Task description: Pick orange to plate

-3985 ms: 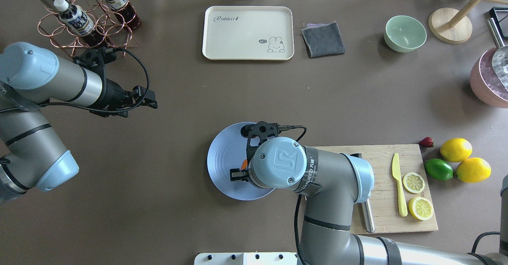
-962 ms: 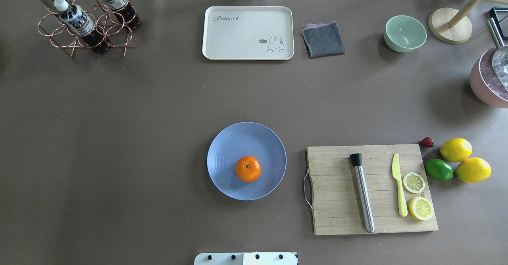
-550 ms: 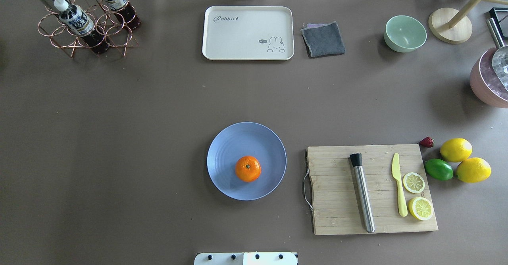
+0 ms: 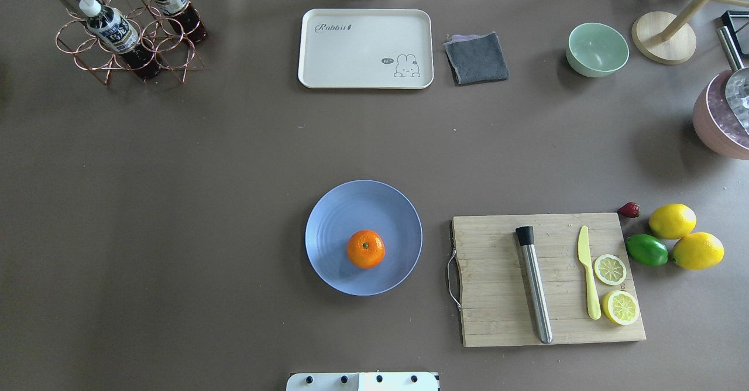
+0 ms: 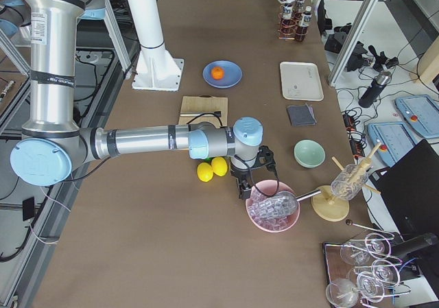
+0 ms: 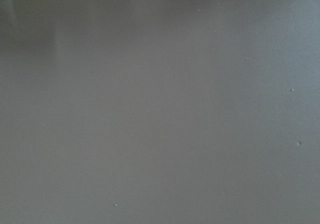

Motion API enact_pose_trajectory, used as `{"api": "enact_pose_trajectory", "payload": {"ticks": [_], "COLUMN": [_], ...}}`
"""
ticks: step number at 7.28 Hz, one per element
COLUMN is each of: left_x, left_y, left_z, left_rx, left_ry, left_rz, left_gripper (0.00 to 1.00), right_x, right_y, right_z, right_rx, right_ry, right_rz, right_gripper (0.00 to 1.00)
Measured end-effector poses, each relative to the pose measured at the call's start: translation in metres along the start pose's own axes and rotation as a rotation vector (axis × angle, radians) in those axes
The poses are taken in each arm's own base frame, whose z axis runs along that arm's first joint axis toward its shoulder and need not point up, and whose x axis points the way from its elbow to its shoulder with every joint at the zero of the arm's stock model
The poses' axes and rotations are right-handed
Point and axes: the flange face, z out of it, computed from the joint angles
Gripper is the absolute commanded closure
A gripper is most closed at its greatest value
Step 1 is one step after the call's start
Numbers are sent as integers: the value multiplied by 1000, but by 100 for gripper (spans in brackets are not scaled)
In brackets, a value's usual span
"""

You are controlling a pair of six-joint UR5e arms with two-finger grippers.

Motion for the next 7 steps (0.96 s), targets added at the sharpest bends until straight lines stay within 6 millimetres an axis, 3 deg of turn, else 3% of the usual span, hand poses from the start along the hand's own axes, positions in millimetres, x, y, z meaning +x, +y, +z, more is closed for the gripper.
{"api": "enact_pose_trajectory", "payload": {"ticks": [7], "left_x": [5], "left_y": [-13], "left_z": [-2], "left_rx": [12], "left_ry": [4], "left_rz": [14], "left_gripper": [3], "right_x": [1], "right_y": [1], "right_z": [2], "right_rx": [-4], "right_ry": [-4], "right_rz": [10], "right_gripper": [0]}}
